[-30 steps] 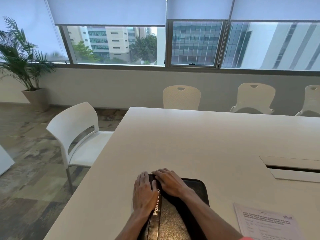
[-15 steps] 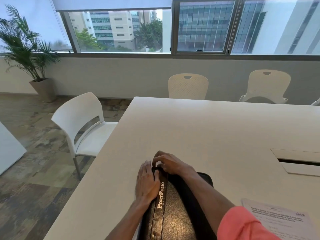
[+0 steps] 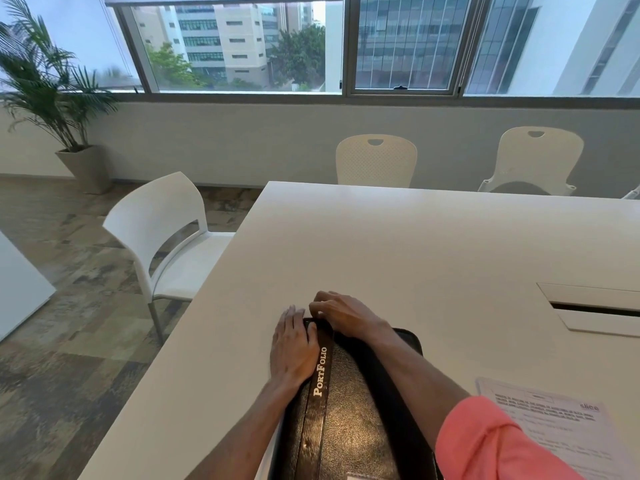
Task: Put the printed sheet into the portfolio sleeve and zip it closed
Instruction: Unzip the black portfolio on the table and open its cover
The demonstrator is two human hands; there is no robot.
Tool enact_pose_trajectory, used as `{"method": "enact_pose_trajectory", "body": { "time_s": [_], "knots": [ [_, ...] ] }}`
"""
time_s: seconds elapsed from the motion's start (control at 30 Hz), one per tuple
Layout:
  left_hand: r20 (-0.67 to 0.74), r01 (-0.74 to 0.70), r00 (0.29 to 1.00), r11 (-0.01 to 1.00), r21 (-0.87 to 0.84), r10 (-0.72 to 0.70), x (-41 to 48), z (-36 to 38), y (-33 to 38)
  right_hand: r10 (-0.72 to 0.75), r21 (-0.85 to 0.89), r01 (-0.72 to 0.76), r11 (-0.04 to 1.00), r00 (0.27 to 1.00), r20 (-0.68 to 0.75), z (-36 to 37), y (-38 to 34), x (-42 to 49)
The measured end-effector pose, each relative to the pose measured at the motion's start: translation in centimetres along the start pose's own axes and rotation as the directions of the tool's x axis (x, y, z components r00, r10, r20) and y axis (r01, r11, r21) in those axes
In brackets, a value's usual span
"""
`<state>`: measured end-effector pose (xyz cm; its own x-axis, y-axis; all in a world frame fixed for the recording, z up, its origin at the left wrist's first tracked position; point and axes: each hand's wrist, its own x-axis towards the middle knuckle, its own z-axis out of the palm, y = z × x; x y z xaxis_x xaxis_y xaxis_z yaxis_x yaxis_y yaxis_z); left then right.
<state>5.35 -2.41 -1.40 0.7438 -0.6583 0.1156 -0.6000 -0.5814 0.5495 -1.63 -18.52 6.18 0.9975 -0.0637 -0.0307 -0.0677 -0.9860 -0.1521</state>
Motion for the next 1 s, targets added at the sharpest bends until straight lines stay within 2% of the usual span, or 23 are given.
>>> {"method": "enact_pose_trajectory", "body": {
  "time_s": [0.3, 0.5, 0.77, 1.0],
  "knots": [
    [-0.004, -0.040, 0.999, 0.999, -0.037, 0.040, -0.3, -0.8, 0.5, 0.059, -0.024, -0.059, 0.998, 0.998, 0.015, -0.3, 3.0, -3.6],
    [0.151, -0.221, 0.965, 0.975, 0.037, 0.213, 0.0, -1.9, 1.7, 0.128, -0.127, -0.129, 0.983, 0.992, -0.019, -0.5, 4.3, -7.0],
    [0.142, -0.208, 0.971, 0.974, 0.093, 0.194, -0.9, -2.6, 2.7, 0.264, -0.211, -0.280, 0.936, 0.959, -0.100, -0.9, 6.3, -12.7],
    [0.122, -0.214, 0.972, 0.969, 0.121, 0.199, -1.2, -2.4, 3.6, 0.288, -0.201, -0.312, 0.928, 0.947, -0.142, -0.6, 6.1, -14.3]
  ]
}}
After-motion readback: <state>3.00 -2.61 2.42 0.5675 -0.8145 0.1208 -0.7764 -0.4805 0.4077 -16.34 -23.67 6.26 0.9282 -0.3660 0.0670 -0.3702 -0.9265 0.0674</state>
